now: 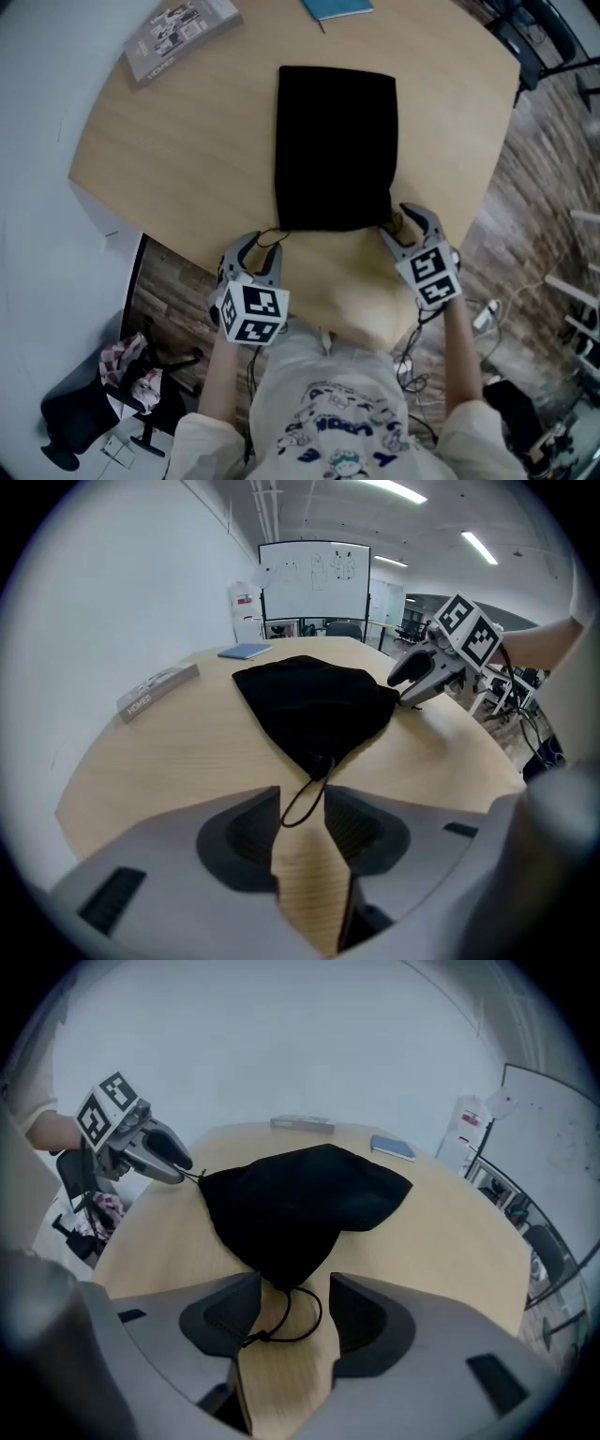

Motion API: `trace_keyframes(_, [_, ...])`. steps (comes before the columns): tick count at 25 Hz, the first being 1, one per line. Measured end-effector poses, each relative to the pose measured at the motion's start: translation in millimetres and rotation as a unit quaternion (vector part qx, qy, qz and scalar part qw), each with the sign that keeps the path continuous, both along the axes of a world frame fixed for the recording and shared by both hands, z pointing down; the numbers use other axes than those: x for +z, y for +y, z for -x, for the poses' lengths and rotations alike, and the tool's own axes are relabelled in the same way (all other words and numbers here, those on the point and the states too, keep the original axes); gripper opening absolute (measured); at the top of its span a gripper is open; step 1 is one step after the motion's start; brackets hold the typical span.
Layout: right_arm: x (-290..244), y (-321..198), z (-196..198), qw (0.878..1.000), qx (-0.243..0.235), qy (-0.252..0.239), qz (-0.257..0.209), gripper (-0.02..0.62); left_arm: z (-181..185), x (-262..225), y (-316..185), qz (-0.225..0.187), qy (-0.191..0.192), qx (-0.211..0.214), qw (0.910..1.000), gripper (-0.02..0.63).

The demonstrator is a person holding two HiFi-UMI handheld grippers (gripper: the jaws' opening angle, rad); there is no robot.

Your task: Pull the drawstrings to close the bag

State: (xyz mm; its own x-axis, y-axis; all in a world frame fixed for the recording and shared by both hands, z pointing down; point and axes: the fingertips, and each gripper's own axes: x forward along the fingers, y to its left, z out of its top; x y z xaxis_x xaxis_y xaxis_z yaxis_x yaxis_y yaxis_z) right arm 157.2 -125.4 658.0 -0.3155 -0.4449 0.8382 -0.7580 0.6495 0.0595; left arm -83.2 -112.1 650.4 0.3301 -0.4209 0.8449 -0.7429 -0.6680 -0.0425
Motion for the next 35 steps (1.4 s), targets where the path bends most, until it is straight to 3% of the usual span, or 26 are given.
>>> trace_keyframes(4, [11.2, 5.7, -1.6, 0.998, -0.05, 0.006, 0.043, 0.222, -1.7, 8.7, 2.3, 0.025, 0.007, -0.006, 0.9996, 0.143])
trace_keyframes(9, [13.4, 10.8, -2.6, 0.996, -0.068, -0.019, 0.061, 0.215, -0.4, 12.7, 4.5, 0.042, 0.012, -0.011, 0.999, 0.132])
trace_keyframes(12, [13.3, 14.4, 1.0, 0.994, -0.081, -0.026, 0.072, 0.155, 3.5, 10.9, 0.6, 0.029, 0.007, -0.015, 0.9995, 0.013])
trace_keyframes(16, [15.3, 20.9, 4.1, 0.992, -0.071, -0.037, 0.1, 0.068, 8.9, 14.1, -0.3, 0.027, -0.002, -0.023, 0.9994, 0.011])
trace_keyframes(17, [15.9, 23.8, 5.1, 0.991, -0.066, -0.041, 0.108, 0.007, 10.7, 14.6, -0.1, 0.028, -0.004, -0.03, 0.9991, 0.011])
trace_keyframes(20, [16.4, 26.7, 1.9, 0.993, -0.043, -0.028, 0.105, 0.002, 18.7, 12.8, -1.9, 0.028, -0.006, -0.062, 0.9977, 0.008])
trace_keyframes(28, [-15.4, 17.8, -11.4, 0.998, 0.048, 0.016, 0.038, 0.002, 28.8, -14.3, -12.8, 0.021, 0.029, -0.148, 0.9883, 0.006])
trace_keyframes(35, [-77.5, -4.7, -9.8, 0.986, 0.162, -0.01, -0.048, 0.002, 27.6, -56.6, -28.0, -0.025, 0.043, -0.242, 0.9689, 0.006])
